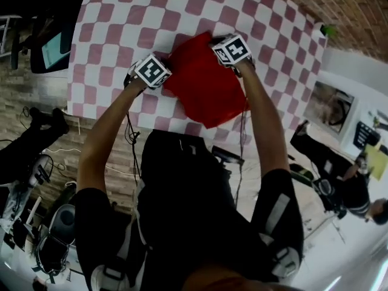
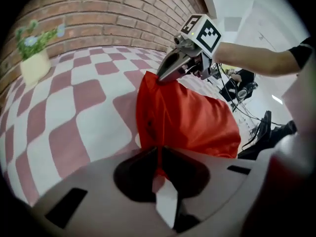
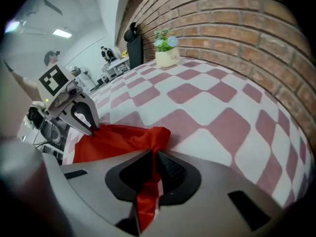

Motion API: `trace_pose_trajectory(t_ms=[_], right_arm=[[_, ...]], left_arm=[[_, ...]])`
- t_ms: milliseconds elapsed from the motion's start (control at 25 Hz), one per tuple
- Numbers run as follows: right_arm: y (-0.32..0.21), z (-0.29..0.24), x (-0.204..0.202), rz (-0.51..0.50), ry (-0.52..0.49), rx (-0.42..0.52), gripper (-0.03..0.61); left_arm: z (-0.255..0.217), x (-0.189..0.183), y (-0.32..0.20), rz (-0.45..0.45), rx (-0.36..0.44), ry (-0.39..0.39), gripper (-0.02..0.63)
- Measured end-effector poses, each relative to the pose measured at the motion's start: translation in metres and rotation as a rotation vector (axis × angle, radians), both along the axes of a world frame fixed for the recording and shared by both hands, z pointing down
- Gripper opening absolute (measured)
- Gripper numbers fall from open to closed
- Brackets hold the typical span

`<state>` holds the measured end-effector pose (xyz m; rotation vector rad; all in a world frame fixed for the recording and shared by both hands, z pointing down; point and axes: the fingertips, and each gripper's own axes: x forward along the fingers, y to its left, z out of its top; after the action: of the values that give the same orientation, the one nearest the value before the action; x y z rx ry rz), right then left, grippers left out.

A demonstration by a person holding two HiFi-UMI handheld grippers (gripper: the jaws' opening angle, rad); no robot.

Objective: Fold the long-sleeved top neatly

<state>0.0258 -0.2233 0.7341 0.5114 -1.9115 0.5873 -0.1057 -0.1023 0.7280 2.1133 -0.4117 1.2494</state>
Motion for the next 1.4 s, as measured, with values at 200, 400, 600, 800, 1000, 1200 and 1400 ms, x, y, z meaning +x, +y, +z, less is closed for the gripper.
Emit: trace_pose_trajectory(t_ms=[200,400,600,800,1000,1200,1400], right_arm=[[-0.002,-0.004,0.073,0.263,-0.026,0.013,0.039],[0.012,-0.008,0.139,0.459,-0.047,0.027,0.038],[0.031,-0.018,0.191,0.593,-0.057,0.064,0.038],[0.041,-0.013,0.215,0.691,-0.104,0.064,0.038],[0.037,-0.002,0.216,0.739,-0.082,0.094,0.04],[0.035,-0.008,0.214,0.773,-0.111,0.137,0.054],[0.041,-0.029,0.209,0.705,-0.18,0.212,0.19]], left_arm=[[0.004,0.035,-0.057,0.275,0.123,-0.067,0.037],[0.003,0.09,-0.099,0.482,0.225,-0.106,0.035],[-0.005,0.144,-0.118,0.625,0.323,-0.133,0.034],[0.001,0.17,-0.117,0.647,0.341,-0.137,0.034],[0.004,0.17,-0.118,0.582,0.328,-0.137,0.035],[0.0,0.169,-0.117,0.483,0.34,-0.131,0.039],[-0.017,0.164,-0.117,0.418,0.37,-0.068,0.14]])
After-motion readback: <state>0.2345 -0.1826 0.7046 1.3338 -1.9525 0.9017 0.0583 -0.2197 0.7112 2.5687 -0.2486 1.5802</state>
